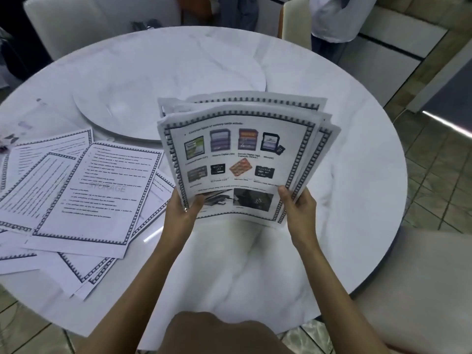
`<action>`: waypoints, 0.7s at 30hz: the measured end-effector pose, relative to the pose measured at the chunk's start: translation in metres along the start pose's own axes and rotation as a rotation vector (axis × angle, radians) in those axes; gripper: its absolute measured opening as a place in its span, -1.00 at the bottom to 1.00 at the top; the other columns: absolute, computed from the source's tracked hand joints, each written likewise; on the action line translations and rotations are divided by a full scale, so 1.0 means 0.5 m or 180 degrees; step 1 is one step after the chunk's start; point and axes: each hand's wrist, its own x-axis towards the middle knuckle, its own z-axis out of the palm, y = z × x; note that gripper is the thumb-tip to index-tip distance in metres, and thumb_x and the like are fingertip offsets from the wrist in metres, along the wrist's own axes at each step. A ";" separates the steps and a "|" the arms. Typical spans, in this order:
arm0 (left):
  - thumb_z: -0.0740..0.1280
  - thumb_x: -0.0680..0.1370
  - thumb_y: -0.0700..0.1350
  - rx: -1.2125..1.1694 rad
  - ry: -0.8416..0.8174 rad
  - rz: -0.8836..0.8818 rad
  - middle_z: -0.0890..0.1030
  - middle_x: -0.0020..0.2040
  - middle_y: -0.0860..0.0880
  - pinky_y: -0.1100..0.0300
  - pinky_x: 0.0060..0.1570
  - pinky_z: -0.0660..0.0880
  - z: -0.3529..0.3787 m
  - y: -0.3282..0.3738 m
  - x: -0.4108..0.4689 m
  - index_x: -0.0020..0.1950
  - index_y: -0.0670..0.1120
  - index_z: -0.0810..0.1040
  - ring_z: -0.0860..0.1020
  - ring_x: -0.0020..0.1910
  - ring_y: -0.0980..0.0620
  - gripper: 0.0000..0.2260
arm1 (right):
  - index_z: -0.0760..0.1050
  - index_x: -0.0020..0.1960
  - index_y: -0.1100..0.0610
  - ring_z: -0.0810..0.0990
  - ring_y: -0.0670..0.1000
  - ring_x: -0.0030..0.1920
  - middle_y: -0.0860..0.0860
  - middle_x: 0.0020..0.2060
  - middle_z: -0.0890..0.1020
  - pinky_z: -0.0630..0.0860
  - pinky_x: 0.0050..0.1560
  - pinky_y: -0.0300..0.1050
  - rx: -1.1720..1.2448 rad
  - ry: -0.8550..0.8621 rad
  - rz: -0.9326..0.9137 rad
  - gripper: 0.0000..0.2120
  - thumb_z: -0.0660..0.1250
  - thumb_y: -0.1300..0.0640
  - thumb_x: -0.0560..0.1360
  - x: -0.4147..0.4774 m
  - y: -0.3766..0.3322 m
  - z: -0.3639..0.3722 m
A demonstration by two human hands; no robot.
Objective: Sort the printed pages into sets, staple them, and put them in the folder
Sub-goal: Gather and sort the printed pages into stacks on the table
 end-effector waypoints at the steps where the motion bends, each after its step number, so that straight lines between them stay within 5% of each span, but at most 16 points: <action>1: 0.31 0.41 0.01 0.0010 -0.0002 0.0005 0.57 0.07 0.16 0.43 -0.05 0.48 0.004 -0.001 0.002 0.20 0.03 0.42 0.56 0.01 0.33 -0.64 | 0.50 0.02 -0.04 0.61 -0.27 -0.04 -0.28 -0.14 0.67 0.51 -0.05 -0.37 0.0012 -0.0016 -0.0020 -0.86 0.28 0.16 0.52 0.001 -0.001 0.003; 11: 0.35 0.41 0.08 0.0075 0.0008 -0.0049 0.57 0.09 0.14 0.38 0.00 0.48 0.009 -0.014 -0.003 0.13 0.18 0.39 0.55 0.06 0.28 -0.68 | 0.50 -0.10 0.03 0.61 -0.21 -0.11 -0.23 -0.21 0.67 0.51 -0.07 -0.34 0.0101 0.0146 -0.0226 -0.93 0.33 0.18 0.46 0.003 0.012 -0.012; 17: 0.24 0.55 -0.08 0.0117 0.0008 -0.0118 0.56 0.10 0.12 0.38 0.00 0.45 0.028 -0.026 -0.007 0.24 -0.04 0.41 0.53 0.04 0.34 -0.73 | 0.51 -0.10 -0.02 0.60 -0.25 -0.09 -0.28 -0.19 0.66 0.50 -0.03 -0.36 0.0065 0.0175 -0.0042 -0.89 0.30 0.19 0.50 0.001 0.022 -0.002; 21: 0.21 0.56 -0.11 0.0047 0.0093 -0.0042 0.54 0.12 0.14 0.55 -0.06 0.42 0.038 -0.010 -0.009 0.29 -0.06 0.37 0.51 0.01 0.43 -0.70 | 0.50 -0.06 -0.04 0.60 -0.25 -0.05 -0.28 -0.15 0.67 0.51 0.03 -0.35 0.0164 0.0285 -0.0105 -0.88 0.29 0.18 0.51 -0.002 0.013 -0.001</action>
